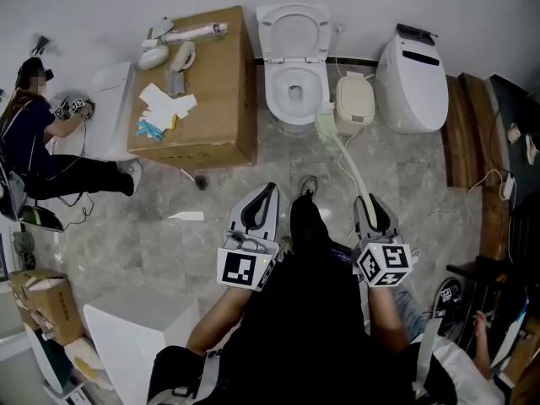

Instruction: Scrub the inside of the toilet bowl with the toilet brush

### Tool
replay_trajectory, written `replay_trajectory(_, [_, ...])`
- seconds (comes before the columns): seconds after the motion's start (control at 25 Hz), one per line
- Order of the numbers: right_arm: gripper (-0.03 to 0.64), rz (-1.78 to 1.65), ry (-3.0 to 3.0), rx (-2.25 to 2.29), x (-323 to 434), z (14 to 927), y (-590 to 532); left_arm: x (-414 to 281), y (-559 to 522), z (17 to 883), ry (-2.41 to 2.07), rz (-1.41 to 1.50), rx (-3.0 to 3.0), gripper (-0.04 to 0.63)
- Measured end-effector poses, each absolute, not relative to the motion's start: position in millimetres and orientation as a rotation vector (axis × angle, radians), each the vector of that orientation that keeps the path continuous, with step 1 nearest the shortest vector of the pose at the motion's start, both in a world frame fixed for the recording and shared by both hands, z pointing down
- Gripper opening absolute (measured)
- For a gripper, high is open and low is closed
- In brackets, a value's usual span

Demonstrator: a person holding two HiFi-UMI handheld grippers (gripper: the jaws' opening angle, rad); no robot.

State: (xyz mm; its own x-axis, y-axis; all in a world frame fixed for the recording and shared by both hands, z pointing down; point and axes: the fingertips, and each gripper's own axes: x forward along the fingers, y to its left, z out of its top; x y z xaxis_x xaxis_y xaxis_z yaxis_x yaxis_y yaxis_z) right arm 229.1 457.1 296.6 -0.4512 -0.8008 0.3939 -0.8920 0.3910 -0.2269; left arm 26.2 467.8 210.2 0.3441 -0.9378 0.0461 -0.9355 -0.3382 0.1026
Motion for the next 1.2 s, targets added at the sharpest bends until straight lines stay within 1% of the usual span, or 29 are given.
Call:
replay_trajectory(0.32, [0.114,0.646,-2.429,1.433,203.3,310.2,324.7,-0.1,336.1,206.4,-1.782,-0.004,2.464,0.008])
replay_trajectory(0.68, [0.114,0.659,-2.410,1.361,201.2,327.1,185.3,7.0,209.6,195.1,-1.812,0.007,2.467,0.008])
replay_trajectory(0.84, [0.114,0.722,-2.363,1.320,193.9,357.9,145.2,1.3,173.0,196.6,-1.836,0.010,2.454,0.008])
replay_trajectory(1.2, [0.114,0.856,-2.217,1.234,155.9,448.1,56.2,-23.6,77.1,230.4,-1.802,0.016,2.421,0.008])
